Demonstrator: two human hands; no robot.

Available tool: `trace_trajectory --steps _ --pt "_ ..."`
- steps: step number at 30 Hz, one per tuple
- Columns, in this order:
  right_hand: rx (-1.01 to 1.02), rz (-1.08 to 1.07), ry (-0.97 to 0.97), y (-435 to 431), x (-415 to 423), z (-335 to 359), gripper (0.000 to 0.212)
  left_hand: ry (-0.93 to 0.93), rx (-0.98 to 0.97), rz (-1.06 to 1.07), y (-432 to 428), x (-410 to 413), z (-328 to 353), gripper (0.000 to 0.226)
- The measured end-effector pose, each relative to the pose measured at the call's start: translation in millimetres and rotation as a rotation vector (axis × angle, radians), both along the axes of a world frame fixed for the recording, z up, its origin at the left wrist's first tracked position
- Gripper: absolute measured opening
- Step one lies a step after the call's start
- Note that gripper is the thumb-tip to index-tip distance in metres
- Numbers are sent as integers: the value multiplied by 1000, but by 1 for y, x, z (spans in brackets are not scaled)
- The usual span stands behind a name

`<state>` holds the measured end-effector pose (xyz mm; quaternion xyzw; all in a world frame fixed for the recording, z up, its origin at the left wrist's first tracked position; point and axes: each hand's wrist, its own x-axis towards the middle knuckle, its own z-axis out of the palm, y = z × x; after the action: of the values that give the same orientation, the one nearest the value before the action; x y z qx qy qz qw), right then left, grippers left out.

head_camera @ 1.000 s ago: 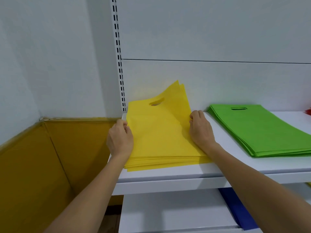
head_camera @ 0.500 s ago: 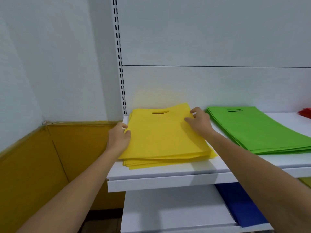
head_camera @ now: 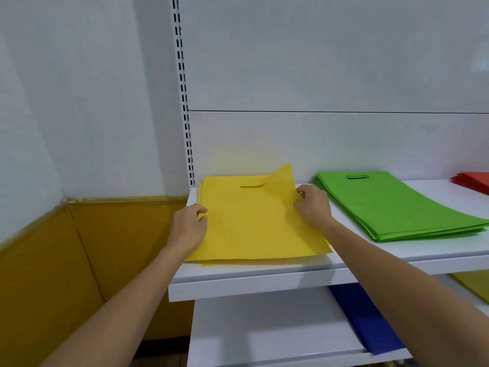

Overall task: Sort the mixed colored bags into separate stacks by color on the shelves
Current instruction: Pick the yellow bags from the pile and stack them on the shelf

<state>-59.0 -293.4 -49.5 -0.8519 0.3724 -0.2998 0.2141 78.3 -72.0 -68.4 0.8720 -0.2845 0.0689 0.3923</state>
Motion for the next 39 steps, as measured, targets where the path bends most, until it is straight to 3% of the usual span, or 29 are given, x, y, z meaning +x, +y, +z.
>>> trace_trajectory --steps 3,8,13,18,25,31,39 --pt "-72 26 45 2 -2 -4 39 10 17 3 1 0 -4 26" --pt "-356 -22 236 11 -2 -11 40 -20 55 0 -1 -2 -4 28" --pt "-227 23 155 15 -3 -4 36 -19 14 -40 4 -3 1 25" --pt "1 79 -83 13 -4 10 63 -8 -106 -28 12 -8 8 24" --pt "-147 35 -42 0 -30 14 36 -35 -69 -130 -6 -23 24 30" --pt "-202 -115 -144 -27 -95 22 24 -116 -30 -268 -50 -53 34 30" --pt "-83 -371 -69 -75 -270 29 45 -175 -57 -598 -157 -173 34 31"
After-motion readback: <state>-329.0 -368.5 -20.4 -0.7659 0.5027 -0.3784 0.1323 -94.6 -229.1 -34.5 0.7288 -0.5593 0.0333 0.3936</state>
